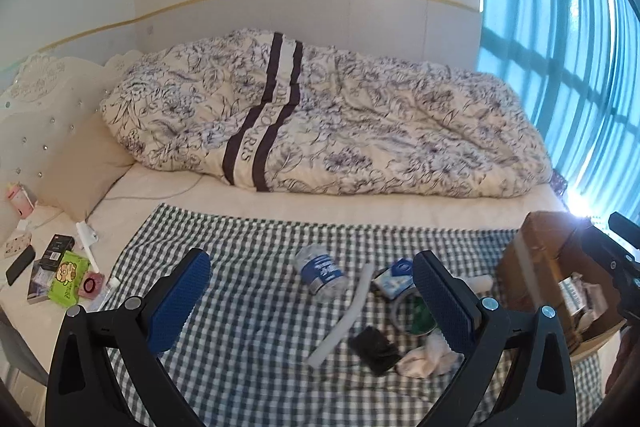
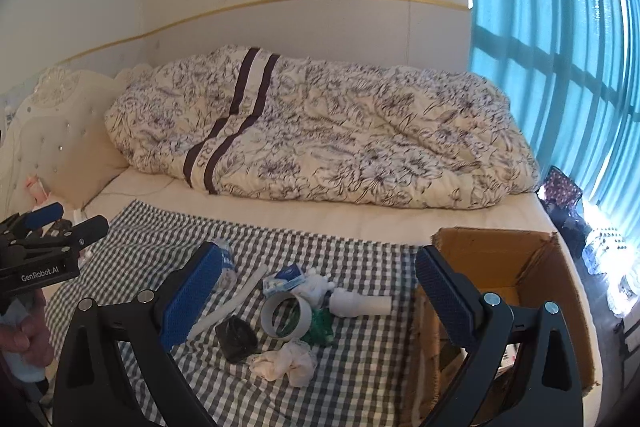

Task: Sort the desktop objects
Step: 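Move both grippers back over the items on the checked sheet, then grasp the white foam tube with the left gripper while the right gripper grasps the tape roll, then carry the foam tube and tape roll over the cardboard box with both grippers, then open both grippers to drop the foam tube and tape roll into the box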

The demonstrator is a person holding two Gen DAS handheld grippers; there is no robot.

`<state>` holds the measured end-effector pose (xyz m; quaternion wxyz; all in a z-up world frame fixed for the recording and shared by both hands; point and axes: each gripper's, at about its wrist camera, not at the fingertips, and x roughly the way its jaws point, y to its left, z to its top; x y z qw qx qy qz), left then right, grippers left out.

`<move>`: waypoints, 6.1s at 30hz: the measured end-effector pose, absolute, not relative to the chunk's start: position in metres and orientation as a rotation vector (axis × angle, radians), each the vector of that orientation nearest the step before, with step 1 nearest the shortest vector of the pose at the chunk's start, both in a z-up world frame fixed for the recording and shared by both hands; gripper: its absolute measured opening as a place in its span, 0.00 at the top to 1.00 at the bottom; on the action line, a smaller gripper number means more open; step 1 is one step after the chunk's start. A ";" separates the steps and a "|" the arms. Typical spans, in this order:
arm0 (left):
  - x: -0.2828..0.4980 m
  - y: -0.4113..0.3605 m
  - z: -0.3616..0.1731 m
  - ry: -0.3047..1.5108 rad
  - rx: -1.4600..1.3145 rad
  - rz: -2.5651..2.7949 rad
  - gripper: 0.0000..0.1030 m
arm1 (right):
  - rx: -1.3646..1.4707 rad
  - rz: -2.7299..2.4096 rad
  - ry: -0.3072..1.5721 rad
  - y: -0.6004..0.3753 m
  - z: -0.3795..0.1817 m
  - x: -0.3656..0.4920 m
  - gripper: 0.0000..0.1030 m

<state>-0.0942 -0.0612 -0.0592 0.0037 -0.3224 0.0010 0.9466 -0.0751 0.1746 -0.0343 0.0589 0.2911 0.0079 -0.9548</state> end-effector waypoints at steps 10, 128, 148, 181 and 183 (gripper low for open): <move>-0.113 -0.065 -0.112 0.026 -1.135 2.912 0.00 | 1.016 -2.827 0.063 0.158 -0.082 -0.102 0.05; 0.000 0.033 0.019 0.021 -0.604 2.953 0.90 | 0.754 -2.858 0.003 0.233 0.013 0.008 0.97; -0.016 0.168 0.027 0.070 -0.559 2.712 0.90 | 0.886 -3.069 -0.079 0.373 0.001 0.025 0.96; -0.114 0.305 -0.109 0.226 -0.899 2.442 0.87 | 1.303 -3.021 -0.136 0.448 -0.108 -0.042 0.94; -0.118 0.306 -0.115 0.225 -0.920 2.431 0.81 | 1.326 -3.016 -0.140 0.449 -0.113 -0.045 0.92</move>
